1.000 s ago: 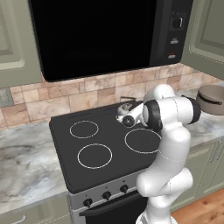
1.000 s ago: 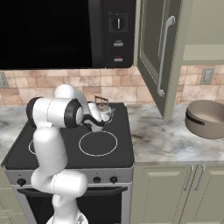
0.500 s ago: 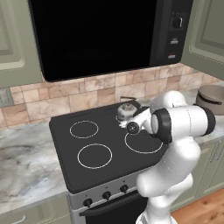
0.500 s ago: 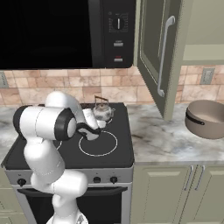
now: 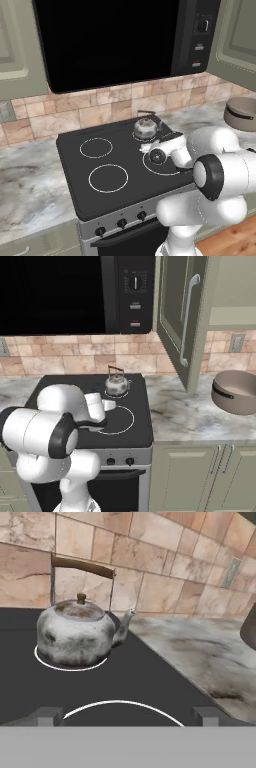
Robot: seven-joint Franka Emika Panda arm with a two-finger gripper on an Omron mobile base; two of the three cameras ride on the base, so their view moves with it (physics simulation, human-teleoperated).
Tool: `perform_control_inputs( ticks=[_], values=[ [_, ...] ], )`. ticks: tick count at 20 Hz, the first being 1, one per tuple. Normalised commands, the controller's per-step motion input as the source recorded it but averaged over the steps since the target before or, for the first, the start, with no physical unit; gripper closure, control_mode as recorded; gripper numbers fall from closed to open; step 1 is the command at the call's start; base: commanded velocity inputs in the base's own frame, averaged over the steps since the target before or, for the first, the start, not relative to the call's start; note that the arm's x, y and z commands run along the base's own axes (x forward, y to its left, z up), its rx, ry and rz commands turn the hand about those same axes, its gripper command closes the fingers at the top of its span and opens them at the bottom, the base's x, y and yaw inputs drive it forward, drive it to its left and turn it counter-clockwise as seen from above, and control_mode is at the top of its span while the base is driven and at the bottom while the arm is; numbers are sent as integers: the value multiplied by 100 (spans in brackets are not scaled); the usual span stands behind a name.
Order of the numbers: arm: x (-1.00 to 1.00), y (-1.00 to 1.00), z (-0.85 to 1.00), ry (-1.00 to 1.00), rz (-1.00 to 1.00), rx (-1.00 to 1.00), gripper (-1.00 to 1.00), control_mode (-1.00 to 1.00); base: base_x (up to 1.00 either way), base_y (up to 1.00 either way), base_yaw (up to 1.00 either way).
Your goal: Pick the kettle from the cabinet and place it on a stove burner. Then pick the pot from the counter and place it on another stove burner. Finally, turn both burners on.
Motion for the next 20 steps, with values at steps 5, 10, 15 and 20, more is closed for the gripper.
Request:
perform_control_inputs(
  ticks=[5, 10, 15, 20],
  values=[
    [-21, 6, 74, 15, -7, 0, -100, -100, 0, 0, 0],
    [-21, 9, 64, 17, -6, 0, -100, -100, 0, 0, 0],
    [-36, 4, 58, 13, -5, 0, -100, -100, 0, 0, 0],
    [-40, 1, 57, 9, -6, 0, -100, -100, 0, 0, 0]
  ],
)
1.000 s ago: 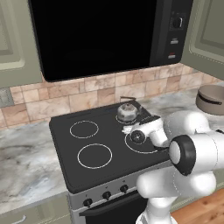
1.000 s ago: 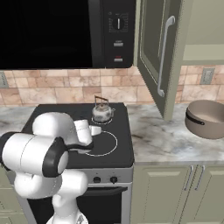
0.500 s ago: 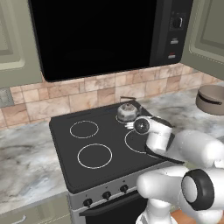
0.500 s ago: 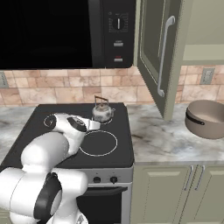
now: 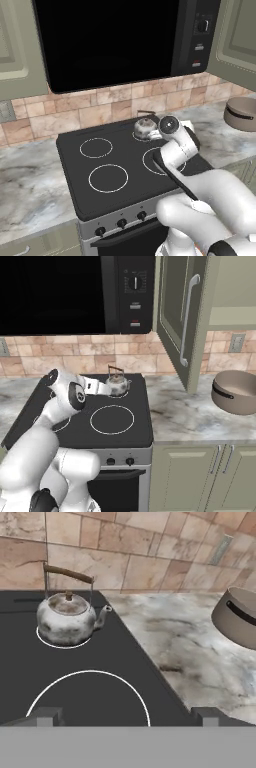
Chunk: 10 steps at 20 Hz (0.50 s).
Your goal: Pick the kettle from the cabinet and place it on a stove burner. Then pick the pot from the counter and place it on another stove burner. Finally, turn both burners on.
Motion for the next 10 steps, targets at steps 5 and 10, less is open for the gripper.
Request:
perform_control_inputs(
  ticks=[5, 10],
  values=[
    [-41, 3, 50, 8, -6, 0, -100, -100, 0, 0, 0],
    [-36, 2, 35, 6, -7, 0, -100, -100, 0, 0, 0]
  ],
)
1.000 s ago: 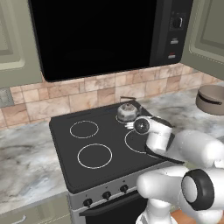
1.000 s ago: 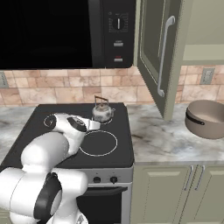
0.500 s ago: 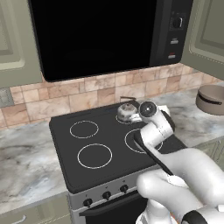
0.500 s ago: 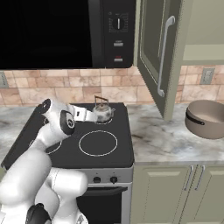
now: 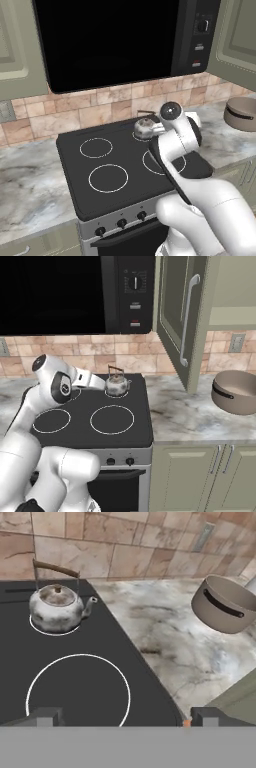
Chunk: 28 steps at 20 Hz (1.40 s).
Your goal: Pick the kettle from the cabinet and place it on a stove burner. Then pick the pot from the counter and place it on another stove burner. Finally, turn both burners on.
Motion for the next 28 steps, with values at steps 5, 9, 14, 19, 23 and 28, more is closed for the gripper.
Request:
perform_control_inputs(
  ticks=[5, 9, 14, 19, 23, 28],
  values=[
    [-45, 0, 10, 1, -6, 1, -100, -100, 0, 0, 0],
    [-40, 0, 0, 1, -2, 8, -100, -100, 0, 0, 0],
    [-47, 0, 1, 1, -3, 14, -100, -100, 0, 0, 0],
    [-50, -1, 11, -3, -4, 12, -100, -100, 0, 0, 0],
    [-51, -1, 9, -9, -7, 10, -100, -100, 0, 0, 0],
    [-47, -8, 5, -13, -10, 10, -100, -100, 0, 0, 0]
  ],
)
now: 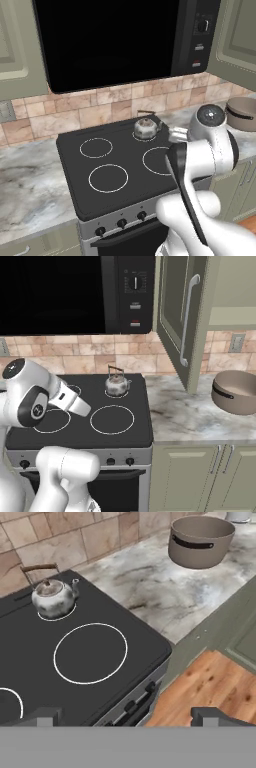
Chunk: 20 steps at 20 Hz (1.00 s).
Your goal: Pick the kettle from the cabinet and place it on a stove burner. Then pick the pot from the counter and place it on another stove burner. Finally, turn both burners on.
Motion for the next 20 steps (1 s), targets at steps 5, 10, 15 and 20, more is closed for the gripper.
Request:
perform_control_inputs(
  ticks=[5, 10, 15, 20],
  values=[
    [-31, -7, 2, -9, -9, 10, -100, -100, 0, 0, 0],
    [-3, -2, 0, -1, -3, 3, -100, -100, 0, 0, 0],
    [-10, 0, 0, -4, 0, 0, -100, -100, 0, 0, 0],
    [0, 0, 0, 0, 0, 0, -100, 100, -53, 0, -9]
  ],
)
